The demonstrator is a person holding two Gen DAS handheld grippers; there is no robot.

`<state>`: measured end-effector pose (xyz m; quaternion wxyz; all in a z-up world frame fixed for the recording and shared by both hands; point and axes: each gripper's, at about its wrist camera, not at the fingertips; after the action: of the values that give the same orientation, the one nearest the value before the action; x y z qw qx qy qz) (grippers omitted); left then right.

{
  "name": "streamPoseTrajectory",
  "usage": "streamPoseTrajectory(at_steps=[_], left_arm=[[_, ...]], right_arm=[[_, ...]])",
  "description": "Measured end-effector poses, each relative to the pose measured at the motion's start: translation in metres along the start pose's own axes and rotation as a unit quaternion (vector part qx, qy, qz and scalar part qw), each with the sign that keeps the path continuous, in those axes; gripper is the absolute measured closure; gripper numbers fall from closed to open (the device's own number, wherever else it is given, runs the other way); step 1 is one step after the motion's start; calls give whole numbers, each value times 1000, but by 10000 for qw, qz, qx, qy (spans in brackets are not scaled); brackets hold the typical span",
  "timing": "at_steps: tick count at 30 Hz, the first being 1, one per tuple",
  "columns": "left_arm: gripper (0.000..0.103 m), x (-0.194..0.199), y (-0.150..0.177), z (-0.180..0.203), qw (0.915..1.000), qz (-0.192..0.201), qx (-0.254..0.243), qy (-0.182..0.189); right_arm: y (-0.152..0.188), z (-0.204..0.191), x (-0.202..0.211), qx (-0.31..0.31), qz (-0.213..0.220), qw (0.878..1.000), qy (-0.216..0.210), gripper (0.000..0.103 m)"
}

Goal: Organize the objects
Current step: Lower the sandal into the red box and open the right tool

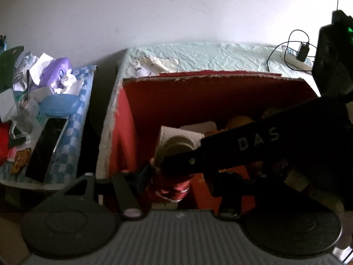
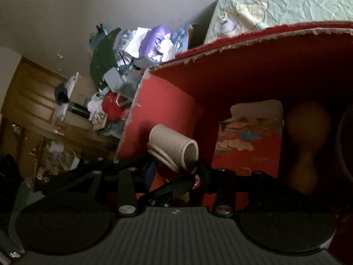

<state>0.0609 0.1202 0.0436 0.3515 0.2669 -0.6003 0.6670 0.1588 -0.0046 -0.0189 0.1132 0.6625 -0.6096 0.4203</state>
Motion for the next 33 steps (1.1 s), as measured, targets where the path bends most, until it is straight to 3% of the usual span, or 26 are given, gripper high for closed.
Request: streamPoseTrajectory(at_steps=[9, 21, 33], left_arm=[[53, 0, -4, -4, 9998, 57, 184, -1], [50, -3, -5, -4, 9997, 62, 243, -46], [41, -16, -16, 3, 9994, -121, 286, -126]], right_arm=[[-3, 13, 6, -440, 312, 9982, -269, 57], [-3, 22, 7, -803, 433, 9957, -184, 60], [0, 28, 9, -1108, 574, 9922, -14, 59]])
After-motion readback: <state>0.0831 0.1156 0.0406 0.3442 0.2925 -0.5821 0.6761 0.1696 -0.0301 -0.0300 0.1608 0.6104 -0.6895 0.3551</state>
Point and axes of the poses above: each gripper's, at about its wrist camera, not at the fingertips, and x roughly against the way its jaws point, z to its right, y to its underside, and after that the axes turned 9 degrees about y, right-handed
